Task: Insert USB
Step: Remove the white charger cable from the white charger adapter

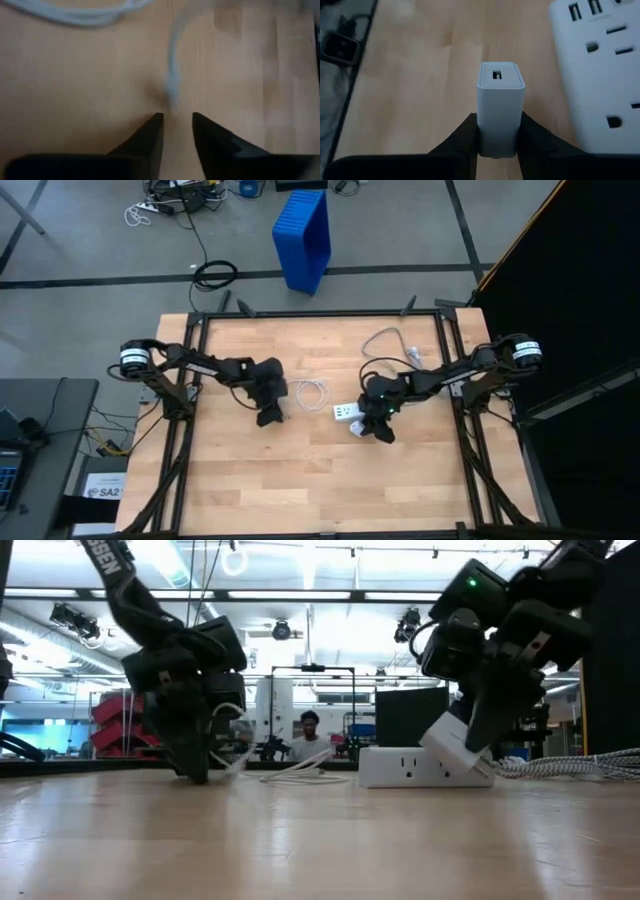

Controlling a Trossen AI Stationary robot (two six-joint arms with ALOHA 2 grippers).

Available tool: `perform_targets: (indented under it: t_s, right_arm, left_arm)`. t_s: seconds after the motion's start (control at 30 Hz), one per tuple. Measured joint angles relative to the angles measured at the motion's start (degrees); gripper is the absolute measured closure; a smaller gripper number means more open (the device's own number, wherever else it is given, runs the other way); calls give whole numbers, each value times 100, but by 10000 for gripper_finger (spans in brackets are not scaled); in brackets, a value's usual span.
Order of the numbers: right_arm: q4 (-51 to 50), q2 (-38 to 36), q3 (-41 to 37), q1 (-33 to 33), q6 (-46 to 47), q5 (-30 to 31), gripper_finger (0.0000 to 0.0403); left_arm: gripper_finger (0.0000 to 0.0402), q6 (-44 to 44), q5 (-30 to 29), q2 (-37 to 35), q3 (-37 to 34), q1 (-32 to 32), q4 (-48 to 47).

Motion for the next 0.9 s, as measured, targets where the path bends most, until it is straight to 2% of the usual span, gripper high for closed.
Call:
perform_targets:
  t_s: [0.1,0.2,0.33,0.4,0.5,0.67,0.83,0.9]
  right_arm:
    - [-628,0,290,80,-161,20,333]
    - [-1204,0,481,178,-240,133,333]
    - [-1740,0,584,262,-244,234,332]
    - [-1905,0,581,297,-202,340,318]
    - [-2042,0,581,367,-194,552,277]
    - [-2047,0,590,522,-242,599,223]
    - [-2160,-66,781,558,-386,618,199]
    - [-2379,-196,948,554,-500,928,200]
  left_arm:
    - [257,37,-4,-7,410,-2,-1156]
    - [233,285,-403,-12,846,-5,-2544]
    - [225,447,-1721,-54,1347,-2,-4048]
    - [225,441,-2361,-63,1481,0,-4521]
    - [224,420,-2741,-142,1565,0,-4636]
    - [224,312,-2765,-283,1566,0,-4518]
    - [224,347,-2765,-560,1566,0,-4467]
    - [224,402,-2763,-831,1566,-4,-4397]
